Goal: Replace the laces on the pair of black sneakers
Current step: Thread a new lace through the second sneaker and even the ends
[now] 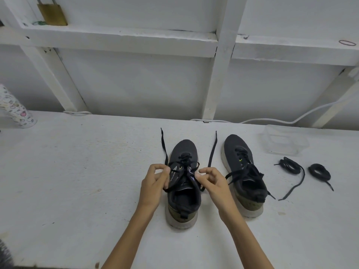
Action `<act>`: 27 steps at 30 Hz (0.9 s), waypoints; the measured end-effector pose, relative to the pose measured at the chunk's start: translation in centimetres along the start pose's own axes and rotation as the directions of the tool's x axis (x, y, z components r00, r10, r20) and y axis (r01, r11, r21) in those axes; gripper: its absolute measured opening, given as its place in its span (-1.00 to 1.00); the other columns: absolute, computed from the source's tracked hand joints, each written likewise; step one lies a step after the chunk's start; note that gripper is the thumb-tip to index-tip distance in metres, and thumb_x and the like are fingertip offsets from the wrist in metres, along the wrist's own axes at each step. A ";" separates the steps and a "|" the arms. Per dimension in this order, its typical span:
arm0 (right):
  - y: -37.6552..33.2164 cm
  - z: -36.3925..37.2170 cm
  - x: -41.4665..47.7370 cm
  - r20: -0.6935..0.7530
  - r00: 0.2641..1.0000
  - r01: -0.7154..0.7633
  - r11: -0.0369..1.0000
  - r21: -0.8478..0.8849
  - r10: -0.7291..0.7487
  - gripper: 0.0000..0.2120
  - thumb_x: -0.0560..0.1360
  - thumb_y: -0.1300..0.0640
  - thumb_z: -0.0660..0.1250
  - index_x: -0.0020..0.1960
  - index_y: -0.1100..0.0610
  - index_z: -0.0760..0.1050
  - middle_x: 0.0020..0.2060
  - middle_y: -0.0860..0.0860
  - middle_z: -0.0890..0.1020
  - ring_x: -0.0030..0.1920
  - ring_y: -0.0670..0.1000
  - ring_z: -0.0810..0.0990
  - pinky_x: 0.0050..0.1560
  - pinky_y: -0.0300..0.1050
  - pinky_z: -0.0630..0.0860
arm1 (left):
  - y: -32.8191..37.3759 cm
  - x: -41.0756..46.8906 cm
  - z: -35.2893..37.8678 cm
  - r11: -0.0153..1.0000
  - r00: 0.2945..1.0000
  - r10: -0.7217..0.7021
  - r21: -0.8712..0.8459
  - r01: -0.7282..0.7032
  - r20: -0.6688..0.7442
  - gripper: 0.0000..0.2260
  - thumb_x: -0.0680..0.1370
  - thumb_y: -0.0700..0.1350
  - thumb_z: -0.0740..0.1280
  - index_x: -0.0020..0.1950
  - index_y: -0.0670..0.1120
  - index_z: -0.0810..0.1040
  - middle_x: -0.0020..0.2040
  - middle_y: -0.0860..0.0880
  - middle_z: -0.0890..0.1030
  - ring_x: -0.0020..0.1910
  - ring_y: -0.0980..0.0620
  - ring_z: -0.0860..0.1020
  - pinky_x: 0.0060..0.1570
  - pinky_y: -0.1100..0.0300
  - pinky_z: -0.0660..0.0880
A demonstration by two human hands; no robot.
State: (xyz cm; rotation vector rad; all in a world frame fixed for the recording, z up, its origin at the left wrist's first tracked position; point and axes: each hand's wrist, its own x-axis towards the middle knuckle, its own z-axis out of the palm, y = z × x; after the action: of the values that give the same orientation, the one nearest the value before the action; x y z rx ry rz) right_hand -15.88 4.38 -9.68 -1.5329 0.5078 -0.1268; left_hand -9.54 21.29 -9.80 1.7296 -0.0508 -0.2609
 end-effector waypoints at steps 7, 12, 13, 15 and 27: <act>-1.6 -0.4 -0.3 0.097 0.995 0.015 0.995 -0.097 -0.006 -0.86 0.59 0.16 0.31 -0.06 0.20 0.60 -0.38 0.03 0.61 -0.46 -0.08 0.45 -0.43 -0.24 0.43 | 1.0 -0.1 0.3 0.996 0.994 -0.062 0.064 0.056 0.095 -0.92 0.56 -0.05 0.37 -0.05 -0.03 0.64 -0.39 0.08 0.63 -0.33 0.18 0.60 -0.31 0.37 0.47; -1.5 0.3 0.7 0.058 0.996 0.084 0.941 -0.328 -0.068 -0.91 0.50 0.04 0.42 -0.11 0.05 0.62 -0.56 0.05 0.49 -0.56 -0.11 0.35 -0.45 -0.17 0.42 | 1.1 0.4 0.6 0.973 0.993 -0.001 0.230 -0.025 0.115 -0.88 0.53 0.02 0.41 -0.04 0.01 0.68 -0.43 0.14 0.60 -0.33 0.17 0.58 -0.25 0.28 0.49; -1.6 0.4 0.8 0.066 0.994 0.109 0.921 -0.374 -0.091 -0.93 0.49 0.04 0.43 -0.13 0.03 0.63 -0.61 -0.03 0.43 -0.58 -0.13 0.32 -0.46 -0.21 0.38 | 1.1 0.5 0.7 0.968 0.995 0.001 0.250 -0.027 0.102 -0.88 0.51 0.02 0.42 -0.05 0.01 0.69 -0.41 0.12 0.61 -0.30 0.13 0.60 -0.21 0.23 0.54; -1.7 0.4 1.0 0.073 0.988 0.154 0.871 -0.466 -0.136 -0.94 0.49 0.02 0.43 -0.15 -0.04 0.63 -0.60 -0.08 0.45 -0.55 -0.12 0.39 -0.43 -0.19 0.43 | 1.2 0.7 0.9 0.959 0.997 -0.002 0.282 -0.021 0.081 -0.85 0.50 0.03 0.44 -0.04 -0.01 0.70 -0.37 0.08 0.62 -0.24 0.07 0.62 -0.11 0.14 0.56; -1.6 0.8 1.1 0.089 0.991 0.130 0.856 -0.500 -0.099 -0.86 0.53 -0.06 0.35 -0.14 -0.02 0.53 -0.38 -0.04 0.58 -0.35 0.00 0.55 -0.22 0.06 0.58 | 0.7 0.9 1.4 0.932 0.998 0.009 0.360 -0.032 0.065 -0.89 0.55 0.01 0.34 -0.10 0.01 0.61 -0.41 0.06 0.54 -0.31 0.08 0.52 -0.18 0.16 0.47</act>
State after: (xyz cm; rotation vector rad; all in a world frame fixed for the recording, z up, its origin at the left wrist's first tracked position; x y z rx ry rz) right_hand -14.22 4.63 -8.46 -2.0795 0.4183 -0.0382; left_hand -8.84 19.63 -9.47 2.0860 -0.1712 -0.3039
